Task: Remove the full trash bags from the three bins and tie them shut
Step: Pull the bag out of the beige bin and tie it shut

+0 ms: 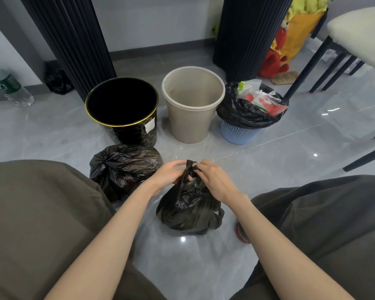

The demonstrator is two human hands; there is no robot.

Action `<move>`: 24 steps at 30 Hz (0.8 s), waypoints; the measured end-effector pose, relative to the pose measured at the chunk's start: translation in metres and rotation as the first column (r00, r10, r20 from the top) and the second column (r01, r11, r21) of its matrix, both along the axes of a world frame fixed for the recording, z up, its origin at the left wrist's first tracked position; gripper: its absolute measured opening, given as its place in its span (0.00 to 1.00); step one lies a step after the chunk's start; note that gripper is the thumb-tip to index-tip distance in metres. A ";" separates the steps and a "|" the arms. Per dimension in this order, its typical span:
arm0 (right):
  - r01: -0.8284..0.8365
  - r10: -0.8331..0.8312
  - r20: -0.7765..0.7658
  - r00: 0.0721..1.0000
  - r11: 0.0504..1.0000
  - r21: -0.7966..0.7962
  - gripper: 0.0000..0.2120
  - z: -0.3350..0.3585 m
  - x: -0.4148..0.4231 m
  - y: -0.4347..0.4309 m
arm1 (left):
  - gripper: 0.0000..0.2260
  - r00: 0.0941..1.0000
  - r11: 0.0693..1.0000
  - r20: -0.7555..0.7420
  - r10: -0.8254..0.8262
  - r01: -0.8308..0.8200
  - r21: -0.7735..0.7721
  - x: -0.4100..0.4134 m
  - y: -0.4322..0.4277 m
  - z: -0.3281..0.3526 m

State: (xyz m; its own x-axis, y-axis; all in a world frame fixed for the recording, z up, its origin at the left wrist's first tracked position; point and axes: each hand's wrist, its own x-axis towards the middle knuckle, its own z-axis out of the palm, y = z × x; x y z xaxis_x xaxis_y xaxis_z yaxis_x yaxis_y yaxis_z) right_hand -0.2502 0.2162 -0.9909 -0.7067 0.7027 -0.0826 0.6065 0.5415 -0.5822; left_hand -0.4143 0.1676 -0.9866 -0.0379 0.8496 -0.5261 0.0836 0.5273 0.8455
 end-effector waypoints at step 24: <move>0.260 -0.707 -0.310 0.635 0.574 -0.777 0.11 -0.002 0.010 -0.016 | 0.11 0.729 0.724 0.017 0.685 -0.678 -0.127 0.000 0.002 -0.005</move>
